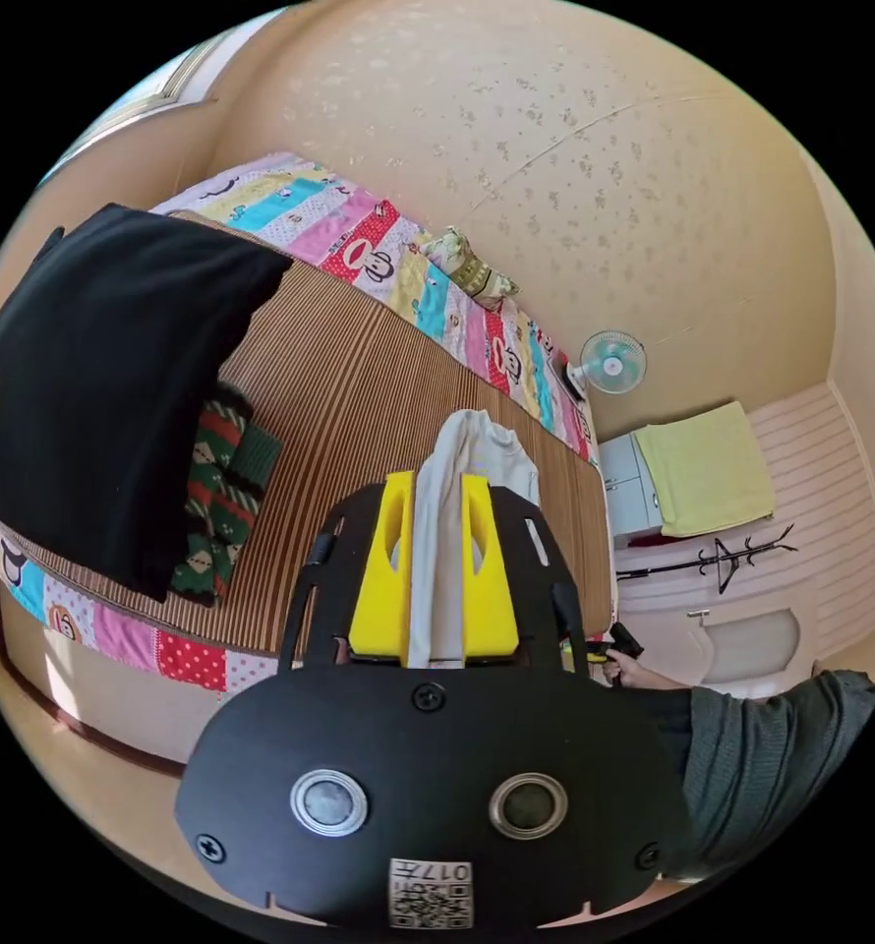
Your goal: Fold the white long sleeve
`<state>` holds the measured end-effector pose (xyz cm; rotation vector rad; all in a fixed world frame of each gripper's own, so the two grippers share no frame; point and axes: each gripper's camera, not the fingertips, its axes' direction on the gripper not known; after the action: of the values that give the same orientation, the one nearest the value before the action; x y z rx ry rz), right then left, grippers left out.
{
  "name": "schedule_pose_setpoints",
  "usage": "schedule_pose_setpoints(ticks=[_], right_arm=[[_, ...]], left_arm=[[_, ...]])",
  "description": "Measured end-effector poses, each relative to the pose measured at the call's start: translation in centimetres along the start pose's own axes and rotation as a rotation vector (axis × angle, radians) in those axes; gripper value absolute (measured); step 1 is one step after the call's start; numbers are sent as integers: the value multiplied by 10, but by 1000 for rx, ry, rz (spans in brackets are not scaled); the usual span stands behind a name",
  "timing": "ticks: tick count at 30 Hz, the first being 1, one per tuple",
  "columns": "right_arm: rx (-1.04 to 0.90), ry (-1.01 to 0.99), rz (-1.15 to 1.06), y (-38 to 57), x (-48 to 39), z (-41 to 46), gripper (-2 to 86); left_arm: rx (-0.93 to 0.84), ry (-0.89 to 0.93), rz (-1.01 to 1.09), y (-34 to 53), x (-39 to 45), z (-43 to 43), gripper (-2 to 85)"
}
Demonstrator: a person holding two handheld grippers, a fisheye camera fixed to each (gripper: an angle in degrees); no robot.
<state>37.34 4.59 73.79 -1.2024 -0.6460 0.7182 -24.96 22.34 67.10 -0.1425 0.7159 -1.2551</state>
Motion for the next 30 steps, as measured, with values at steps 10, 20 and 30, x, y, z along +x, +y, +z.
schedule_pose_setpoints(ticks=[10, 20, 30], right_arm=[[-148, 193, 55, -59, -22, 19, 141], [-401, 448, -103, -114, -64, 60, 61], [-543, 799, -454, -110, -73, -39, 22]], left_arm=[[19, -50, -252, 201, -13, -29, 64], [62, -108, -400, 291, 6, -56, 59], [-9, -105, -344, 277, 72, -19, 57]])
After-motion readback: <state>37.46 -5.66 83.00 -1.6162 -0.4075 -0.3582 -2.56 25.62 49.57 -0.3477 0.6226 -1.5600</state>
